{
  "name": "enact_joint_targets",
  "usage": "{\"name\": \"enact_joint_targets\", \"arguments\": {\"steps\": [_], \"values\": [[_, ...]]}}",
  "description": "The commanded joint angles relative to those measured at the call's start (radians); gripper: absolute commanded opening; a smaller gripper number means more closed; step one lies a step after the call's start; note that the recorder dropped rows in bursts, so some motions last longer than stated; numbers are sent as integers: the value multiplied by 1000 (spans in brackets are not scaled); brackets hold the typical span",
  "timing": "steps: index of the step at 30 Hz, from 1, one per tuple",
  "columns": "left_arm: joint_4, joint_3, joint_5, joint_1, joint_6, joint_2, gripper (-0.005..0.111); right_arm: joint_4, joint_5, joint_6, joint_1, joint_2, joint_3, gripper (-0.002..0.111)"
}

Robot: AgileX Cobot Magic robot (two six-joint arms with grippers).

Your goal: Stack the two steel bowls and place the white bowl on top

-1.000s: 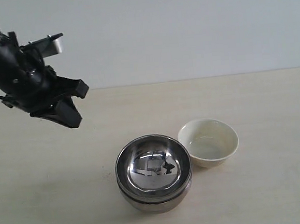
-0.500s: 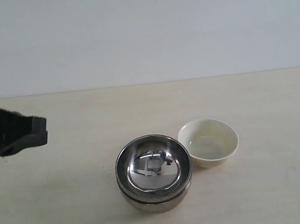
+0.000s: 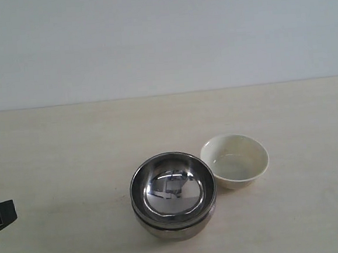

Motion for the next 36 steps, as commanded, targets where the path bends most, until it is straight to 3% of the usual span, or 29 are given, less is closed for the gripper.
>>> {"name": "enact_joint_targets", "arguments": {"steps": [1, 6, 10, 15, 21, 29, 36], "values": [[-7, 4, 1, 0, -11, -6, 4, -2, -4, 0, -3, -4, 0, 0], [-2, 4, 3, 0, -3, -6, 4, -2, -4, 0, -3, -4, 0, 0], [30, 4, -70, 7, 42, -63, 4, -2, -4, 0, -3, -4, 0, 0], [107, 8, -70, 93, 117, -411, 4, -2, -4, 0, -3, -4, 0, 0], [112, 110, -81, 262, 139, -744, 4, -2, -4, 0, -3, -4, 0, 0], [118, 230, -169, 286, 202, -968, 4, -2, -4, 0, -3, -4, 0, 0], [158, 278, -219, 301, 216, -968, 4, -2, -3, 0, -3, -4, 0, 0]]}}
